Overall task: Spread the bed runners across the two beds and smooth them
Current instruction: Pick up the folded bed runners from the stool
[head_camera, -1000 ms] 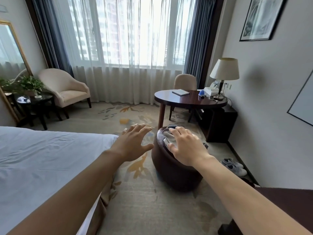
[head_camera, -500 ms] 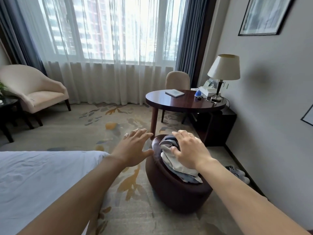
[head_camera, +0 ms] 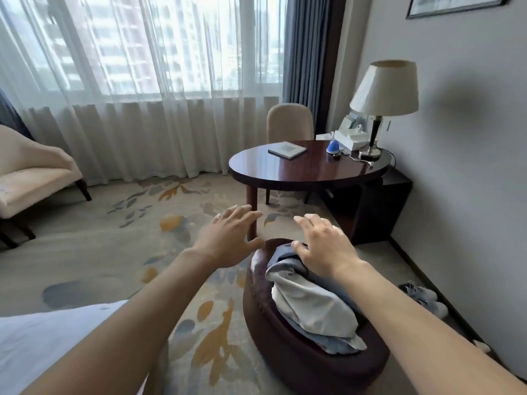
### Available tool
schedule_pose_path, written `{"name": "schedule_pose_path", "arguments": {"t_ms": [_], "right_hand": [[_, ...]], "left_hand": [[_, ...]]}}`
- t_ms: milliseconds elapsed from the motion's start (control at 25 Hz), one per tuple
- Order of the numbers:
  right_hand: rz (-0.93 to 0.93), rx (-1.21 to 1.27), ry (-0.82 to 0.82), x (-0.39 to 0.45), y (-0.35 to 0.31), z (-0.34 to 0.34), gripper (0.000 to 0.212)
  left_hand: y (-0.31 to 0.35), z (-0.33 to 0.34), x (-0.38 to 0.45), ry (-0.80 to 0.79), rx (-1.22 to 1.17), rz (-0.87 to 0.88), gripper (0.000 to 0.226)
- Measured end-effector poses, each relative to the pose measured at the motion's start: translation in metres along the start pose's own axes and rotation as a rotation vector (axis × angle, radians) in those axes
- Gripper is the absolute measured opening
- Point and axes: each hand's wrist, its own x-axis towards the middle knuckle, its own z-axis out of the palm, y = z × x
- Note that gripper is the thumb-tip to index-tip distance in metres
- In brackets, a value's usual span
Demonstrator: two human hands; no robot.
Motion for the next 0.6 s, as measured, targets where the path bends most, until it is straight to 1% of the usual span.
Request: {"name": "schedule_pose_path", "arguments": {"t_ms": [160, 280, 520, 600], "right_hand": [[0.073, 0.003, -0.019, 0.058, 0.042, 0.016, 0.061], [0.146, 0.001, -0.049, 0.095, 0.074, 0.038, 0.061], [0.384, -0.005, -0.138, 0.15, 0.146, 0.096, 0.06], [0.432, -0.011, -0.186, 0.155, 0.167, 0.117, 0.059]], "left_hand": [[-0.01, 0.02, 0.085, -0.05, -0.06, 0.045, 0.067], [-0.016, 0.05, 0.152, -0.087, -0.069, 0.109, 0.068], [-0.024, 0.137, 0.286, -0.244, -0.112, 0.259, 0.068], [-0.026, 0.17, 0.317, -0.316, -0.14, 0.266, 0.066]]}}
